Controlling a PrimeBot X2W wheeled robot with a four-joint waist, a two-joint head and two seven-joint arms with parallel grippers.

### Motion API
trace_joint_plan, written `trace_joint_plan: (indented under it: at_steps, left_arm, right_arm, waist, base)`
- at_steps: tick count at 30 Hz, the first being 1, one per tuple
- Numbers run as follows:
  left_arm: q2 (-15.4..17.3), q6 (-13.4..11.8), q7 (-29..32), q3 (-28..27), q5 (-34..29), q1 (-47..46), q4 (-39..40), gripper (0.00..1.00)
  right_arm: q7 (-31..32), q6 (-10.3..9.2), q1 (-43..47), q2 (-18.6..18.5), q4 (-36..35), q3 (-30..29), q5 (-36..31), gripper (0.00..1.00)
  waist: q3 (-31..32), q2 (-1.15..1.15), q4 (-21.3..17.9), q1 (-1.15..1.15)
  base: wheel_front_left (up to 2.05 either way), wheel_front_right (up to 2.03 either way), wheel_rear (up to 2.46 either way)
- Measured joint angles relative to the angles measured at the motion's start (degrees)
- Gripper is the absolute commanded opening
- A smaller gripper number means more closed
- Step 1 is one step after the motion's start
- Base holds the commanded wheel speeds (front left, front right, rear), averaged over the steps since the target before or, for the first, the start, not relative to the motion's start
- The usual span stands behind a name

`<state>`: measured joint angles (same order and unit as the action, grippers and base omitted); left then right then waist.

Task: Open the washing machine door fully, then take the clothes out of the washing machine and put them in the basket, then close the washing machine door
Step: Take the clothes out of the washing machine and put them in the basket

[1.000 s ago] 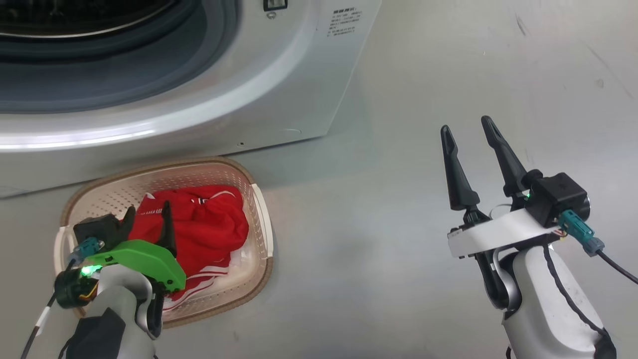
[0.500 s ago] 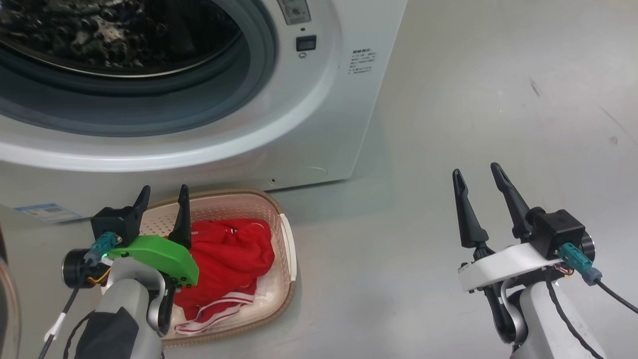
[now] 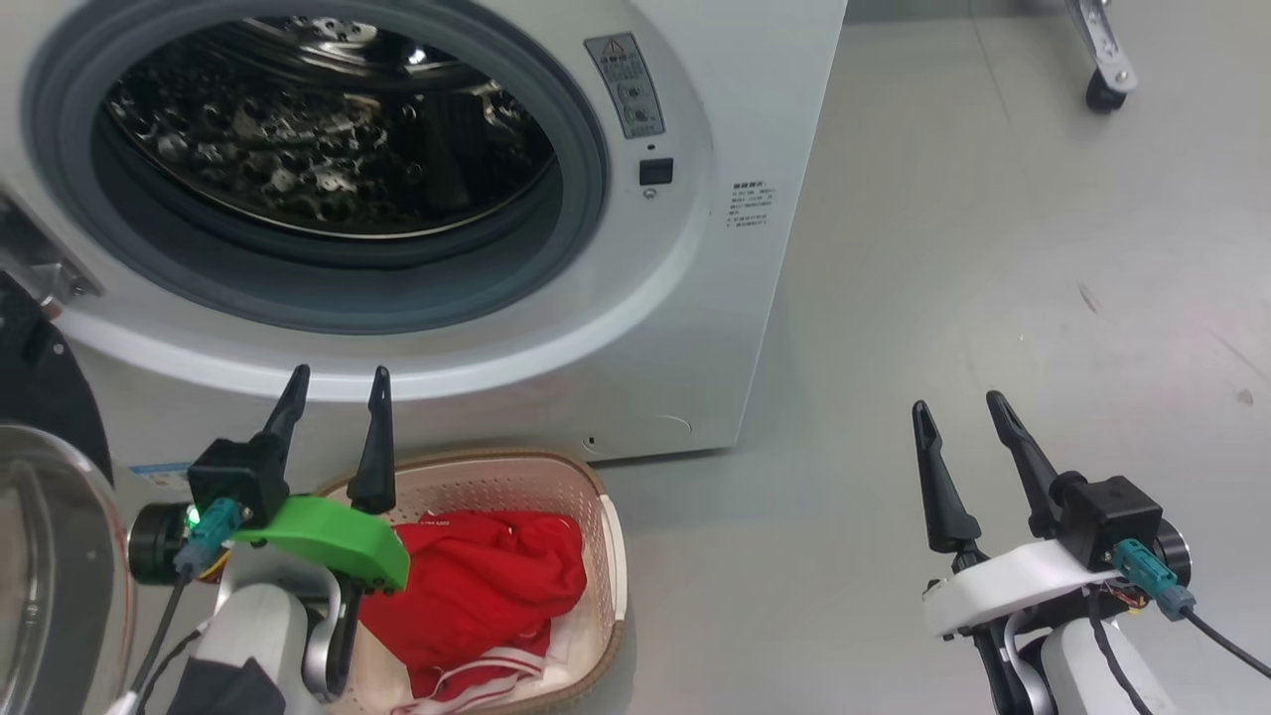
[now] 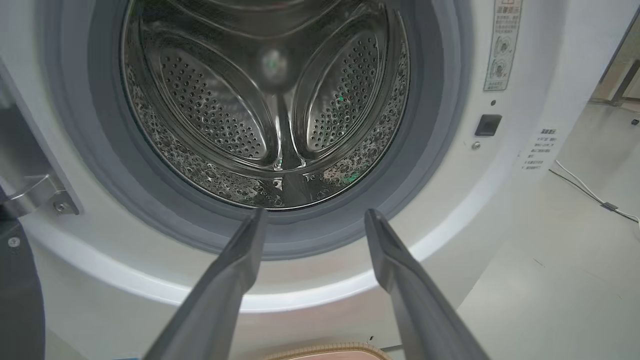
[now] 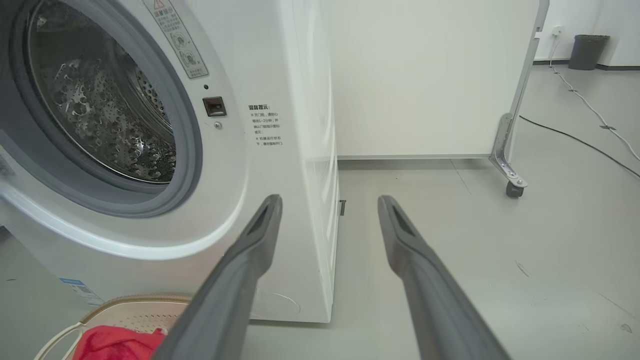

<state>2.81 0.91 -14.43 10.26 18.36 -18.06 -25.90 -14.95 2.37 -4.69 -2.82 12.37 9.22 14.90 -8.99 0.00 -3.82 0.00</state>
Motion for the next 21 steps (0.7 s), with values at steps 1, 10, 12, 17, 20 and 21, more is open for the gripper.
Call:
trace_joint_plan:
  at_steps: [1,10,12,17,20,21]
  left_arm:
    - [0.01,-0.19,0.0,0.0,-0.01,0.83,0.79,1.0]
    - [0.04,-1.7,-0.01,0.32,-0.33,8.39,7.22,1.0]
    - [0.04,-1.7,-0.01,0.54,-0.33,9.37,7.87,1.0]
    - [0.27,-2.64,0.0,0.9,-0.91,13.62,10.67,1.0]
    - [0.38,-2.75,0.11,1.13,-1.0,16.03,12.18,1.0]
    - [0.48,-3.02,0.23,1.14,-1.15,16.79,12.74,1.0]
  right_arm:
    - [0.0,0.0,0.3,0.0,0.0,-0.02,0.0,1.0]
    - [0.0,-0.09,3.5,0.05,-0.11,0.04,-0.27,1.0]
    - [0.0,-0.15,3.97,0.05,-0.11,0.05,-0.45,1.0]
    - [0.0,-0.51,5.82,0.12,-0.05,0.05,-0.52,1.0]
    - [0.0,-0.57,6.65,0.19,-0.05,0.04,-0.52,1.0]
    - [0.0,-0.59,6.82,0.2,-0.07,0.05,-0.52,1.0]
  waist:
    - [0.58,0.0,0.17,0.0]
    - [5.04,0.0,1.6,0.0]
    - [5.44,0.0,1.75,0.0]
    - [7.03,0.0,2.56,0.0]
    - [7.84,0.0,2.91,0.0]
    - [8.07,0.0,2.99,0.0]
  base:
    - [0.0,0.0,0.0]
    - [0.0,0.0,0.0]
    - [0.0,0.0,0.0]
    - [0.0,0.0,0.0]
    - [0.0,0.0,0.0]
    - [0.0,0.0,0.0]
